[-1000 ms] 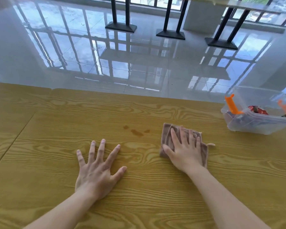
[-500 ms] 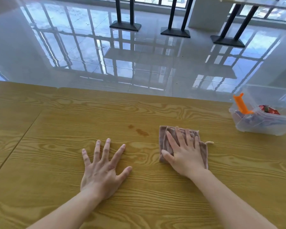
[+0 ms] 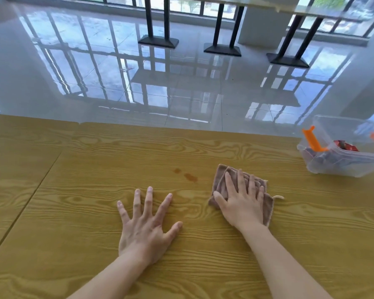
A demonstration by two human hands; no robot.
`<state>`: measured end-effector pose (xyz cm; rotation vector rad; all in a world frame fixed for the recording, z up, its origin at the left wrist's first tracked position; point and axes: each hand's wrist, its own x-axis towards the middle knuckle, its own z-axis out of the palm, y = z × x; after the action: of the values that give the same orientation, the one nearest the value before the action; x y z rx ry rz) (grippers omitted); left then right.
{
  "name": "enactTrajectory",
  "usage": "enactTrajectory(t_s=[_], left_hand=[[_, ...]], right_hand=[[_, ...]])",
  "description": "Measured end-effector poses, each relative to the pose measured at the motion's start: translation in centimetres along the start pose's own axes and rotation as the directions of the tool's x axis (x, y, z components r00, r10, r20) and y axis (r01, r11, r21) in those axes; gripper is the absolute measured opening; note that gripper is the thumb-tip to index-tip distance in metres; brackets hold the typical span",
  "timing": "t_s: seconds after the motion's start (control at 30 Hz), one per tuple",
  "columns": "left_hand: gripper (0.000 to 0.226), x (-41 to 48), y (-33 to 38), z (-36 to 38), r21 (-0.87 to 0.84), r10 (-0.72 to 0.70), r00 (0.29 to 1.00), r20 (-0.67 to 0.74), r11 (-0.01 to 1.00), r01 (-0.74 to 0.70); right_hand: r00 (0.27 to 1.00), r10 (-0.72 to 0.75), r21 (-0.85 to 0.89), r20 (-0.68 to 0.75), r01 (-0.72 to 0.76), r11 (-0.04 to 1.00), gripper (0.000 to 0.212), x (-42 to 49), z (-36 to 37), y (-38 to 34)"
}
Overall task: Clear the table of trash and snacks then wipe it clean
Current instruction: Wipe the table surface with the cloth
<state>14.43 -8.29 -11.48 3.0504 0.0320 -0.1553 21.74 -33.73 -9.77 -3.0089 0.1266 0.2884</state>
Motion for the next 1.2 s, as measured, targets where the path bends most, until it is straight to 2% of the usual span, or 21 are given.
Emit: enactTrajectory(t_s=[0.03,0.07,0.13,0.2,0.27,0.37,0.47,0.53,0.57,0.63,0.7,0.77,0.87,0.9,1.0,1.07,1.13,1.2], left_hand=[[0.078,0.2,0.1,-0.1,-0.006,-0.002,1.000,0.008,1.000,0.002],[0.077,0.3,0.2,-0.1,-0.013,0.006,1.000,0.023,1.000,-0.006],[0.076,0.2,0.0,-0.3,-0.043,0.043,0.997,0.057,0.998,-0.040],[0.073,0.2,-1.8,-0.6,-0.087,0.084,0.993,0.079,0.993,-0.077],[0.069,0.6,-5.4,-1.1,-0.076,0.084,0.996,0.042,0.994,-0.081],[0.069,1.4,-11.1,-2.0,0.010,0.019,0.999,0.051,1.000,-0.019],[0.070,1.4,-12.6,-1.6,0.017,0.028,0.999,0.041,0.999,-0.028],[0.070,1.3,-12.3,-1.2,0.022,0.034,0.999,-0.002,0.999,-0.034],[0.069,1.4,-12.3,-1.1,0.024,0.036,0.999,-0.002,0.999,-0.036],[0.069,1.4,-12.4,-1.1,0.027,0.025,1.000,-0.003,0.999,-0.025],[0.069,1.3,-12.4,-1.2,0.033,0.025,1.000,0.001,0.999,-0.025],[0.069,1.3,-12.3,-1.2,0.035,0.021,1.000,-0.006,0.999,-0.021],[0.069,1.4,-12.5,-1.4,0.033,0.025,1.000,-0.011,0.999,-0.024],[0.069,1.4,-12.5,-1.4,0.031,0.026,1.000,-0.014,0.999,-0.025],[0.069,1.1,-12.3,-1.3,0.022,0.022,0.999,-0.025,1.000,-0.021],[0.068,1.2,-12.1,-1.2,0.020,0.016,1.000,-0.024,1.000,-0.016],[0.068,1.2,-12.3,-1.3,0.025,0.016,1.000,-0.021,1.000,-0.016],[0.067,1.1,-12.4,-1.3,0.034,0.018,1.000,-0.020,0.999,-0.017]], right_hand=[[0.998,0.054,0.018,0.021,-0.054,0.998,0.075,1.4,-0.4,-1.9],[0.998,0.040,0.020,0.044,-0.041,0.999,0.073,1.9,-0.6,-3.4],[0.989,-0.132,0.007,0.063,0.131,0.991,0.070,0.3,0.0,-5.1],[0.950,-0.312,-0.039,0.008,0.312,0.949,0.071,-4.3,1.6,-3.9],[0.919,-0.392,-0.096,-0.045,0.387,0.917,0.078,-9.1,2.8,-1.5],[0.963,-0.270,-0.132,-0.016,0.265,0.955,0.080,-8.4,2.2,0.6],[1.000,0.027,-0.014,0.008,-0.026,1.000,0.078,-2.1,0.6,-2.8],[0.994,0.102,0.032,0.038,-0.103,0.994,0.077,2.1,-0.1,-6.0],[0.996,0.070,0.023,0.056,-0.071,0.997,0.075,2.9,-0.3,-7.0],[0.992,-0.100,-0.002,0.074,0.101,0.995,0.071,1.6,0.1,-7.5],[0.955,-0.298,-0.037,0.007,0.298,0.954,0.072,-3.5,2.0,-6.0],[0.905,-0.421,-0.090,-0.059,0.415,0.905,0.083,-10.0,3.8,-3.4],[0.925,-0.381,-0.118,-0.019,0.376,0.919,0.089,-11.5,3.8,-0.3],[0.946,-0.323,-0.141,-0.033,0.316,0.938,0.085,-9.6,3.1,-0.3],[0.998,-0.055,0.004,-0.016,0.055,0.999,0.080,-1.3,0.6,-4.0],[0.999,0.020,0.043,0.026,-0.021,0.999,0.079,4.0,-0.1,-7.3],[0.995,-0.076,0.015,0.059,0.075,0.997,0.077,5.3,-0.2,-10.3],[0.956,-0.290,-0.012,0.048,0.291,0.957,0.073,2.8,1.0,-11.2]])
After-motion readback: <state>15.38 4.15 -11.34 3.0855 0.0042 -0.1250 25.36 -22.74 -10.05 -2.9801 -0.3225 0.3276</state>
